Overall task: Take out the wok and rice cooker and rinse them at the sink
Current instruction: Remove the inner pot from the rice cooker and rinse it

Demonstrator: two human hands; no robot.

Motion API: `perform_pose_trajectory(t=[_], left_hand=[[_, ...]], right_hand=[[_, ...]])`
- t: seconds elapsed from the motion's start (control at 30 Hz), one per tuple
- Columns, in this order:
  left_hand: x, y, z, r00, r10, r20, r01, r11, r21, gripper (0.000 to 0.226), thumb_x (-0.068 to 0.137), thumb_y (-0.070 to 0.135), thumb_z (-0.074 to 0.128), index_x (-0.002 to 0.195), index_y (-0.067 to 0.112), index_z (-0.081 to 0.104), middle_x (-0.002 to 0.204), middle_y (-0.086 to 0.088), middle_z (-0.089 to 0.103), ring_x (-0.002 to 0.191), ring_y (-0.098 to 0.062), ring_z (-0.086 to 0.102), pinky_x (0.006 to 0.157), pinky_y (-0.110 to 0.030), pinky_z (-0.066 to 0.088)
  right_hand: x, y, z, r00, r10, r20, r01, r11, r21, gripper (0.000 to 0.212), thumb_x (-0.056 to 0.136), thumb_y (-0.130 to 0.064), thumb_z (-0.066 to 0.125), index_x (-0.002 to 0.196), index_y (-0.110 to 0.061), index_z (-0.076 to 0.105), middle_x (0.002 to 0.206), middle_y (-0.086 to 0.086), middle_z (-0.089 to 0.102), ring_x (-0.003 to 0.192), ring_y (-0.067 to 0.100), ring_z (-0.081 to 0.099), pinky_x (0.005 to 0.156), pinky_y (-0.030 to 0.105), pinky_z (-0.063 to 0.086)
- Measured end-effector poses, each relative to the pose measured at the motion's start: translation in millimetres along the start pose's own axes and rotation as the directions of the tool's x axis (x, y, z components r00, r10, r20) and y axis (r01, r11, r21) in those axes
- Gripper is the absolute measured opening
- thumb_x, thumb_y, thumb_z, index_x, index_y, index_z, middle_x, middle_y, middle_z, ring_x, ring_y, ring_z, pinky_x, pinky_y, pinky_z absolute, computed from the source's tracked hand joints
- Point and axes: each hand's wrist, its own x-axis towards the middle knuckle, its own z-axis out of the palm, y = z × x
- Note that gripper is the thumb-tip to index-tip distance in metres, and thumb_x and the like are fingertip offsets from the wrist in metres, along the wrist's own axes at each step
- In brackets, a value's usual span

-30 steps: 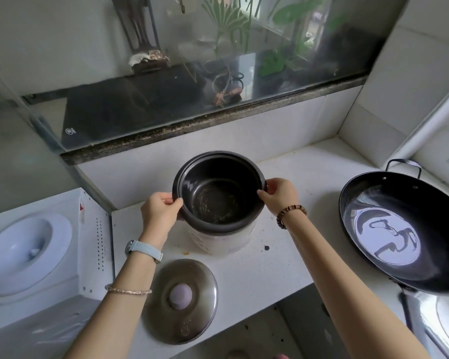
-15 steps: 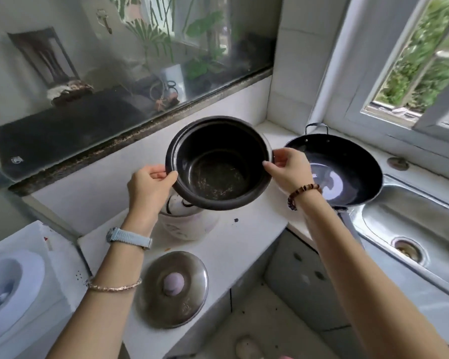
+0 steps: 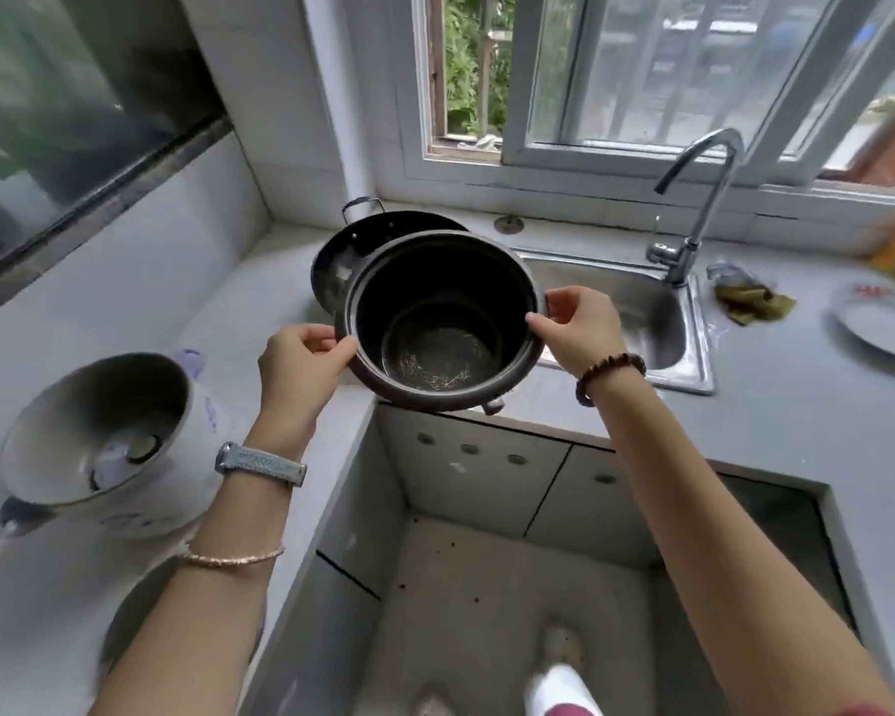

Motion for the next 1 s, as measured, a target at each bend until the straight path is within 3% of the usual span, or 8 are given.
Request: perform_pose_trajectory(t=[0.1,0.23,0.37,0.5,0.77,1.0], left_hand=[[-3.7,8.9,58.0,0.995,0.036,0.088,-0.038,0.999,0.018,0.021,0.078,0.02,0.076,0.092,0.01,0.066,0.08,0.0,0.068,0.083,-0.02,0.067,0.085,-0.033,0.054],[-8.3,19.6,132.7,0.981,0.058,0.186,-0.07,0.996,0.061,0.015,0.079,0.019,0.076,0.089,0.015,0.066,0.074,0.003,0.066,0.078,-0.018,0.065,0.086,-0.035,0.053],[-11.7,27.2,199.9,0.964,0.026,0.264,-0.052,0.994,0.093,0.014,0.076,0.021,0.078,0.08,0.021,0.064,0.075,-0.002,0.069,0.08,-0.027,0.069,0.088,-0.046,0.055],[-11.5,30.2,247.2,0.964,-0.004,0.264,-0.022,0.995,0.093,0.021,0.078,0.017,0.078,0.092,0.01,0.064,0.08,-0.007,0.069,0.084,-0.029,0.069,0.09,-0.047,0.054],[8.7,31.8,292.8,0.963,-0.058,0.261,0.029,0.993,0.112,0.02,0.077,0.014,0.079,0.091,0.013,0.064,0.083,-0.01,0.068,0.086,-0.03,0.068,0.088,-0.046,0.055],[57.4,35.0,327.4,0.956,-0.097,0.277,0.044,0.981,0.191,0.029,0.078,0.012,0.076,0.103,0.006,0.065,0.081,-0.002,0.064,0.08,-0.021,0.063,0.08,-0.034,0.051]], right_hand=[[4.1,36.8,-43.9,0.994,0.076,-0.075,-0.075,0.997,0.009,0.022,0.08,-0.016,0.07,0.1,-0.006,0.069,0.087,0.0,0.067,0.082,0.015,0.064,0.085,0.032,0.054],[15.2,87.5,-97.0,0.98,0.162,-0.113,-0.16,0.987,0.029,0.031,0.082,-0.018,0.073,0.11,-0.007,0.064,0.093,0.0,0.062,0.086,0.013,0.06,0.084,0.025,0.049],[33.4,136.1,-140.4,0.966,0.237,-0.107,-0.233,0.971,0.044,0.039,0.081,-0.019,0.074,0.116,-0.006,0.061,0.102,0.005,0.064,0.091,0.016,0.062,0.092,0.032,0.051],[58.2,170.9,-166.2,0.961,0.27,-0.066,-0.267,0.962,0.054,0.038,0.08,-0.019,0.075,0.114,-0.007,0.063,0.098,0.001,0.062,0.094,0.017,0.061,0.093,0.032,0.05],[105.7,211.5,-171.1,0.946,0.324,-0.026,-0.321,0.944,0.075,0.032,0.079,-0.018,0.075,0.109,-0.008,0.065,0.092,0.0,0.062,0.093,0.018,0.062,0.092,0.034,0.051],[160.1,237.1,-144.4,0.914,0.406,0.011,-0.406,0.912,0.063,0.035,0.077,-0.019,0.076,0.109,-0.007,0.066,0.093,0.002,0.065,0.099,0.022,0.064,0.097,0.038,0.049]])
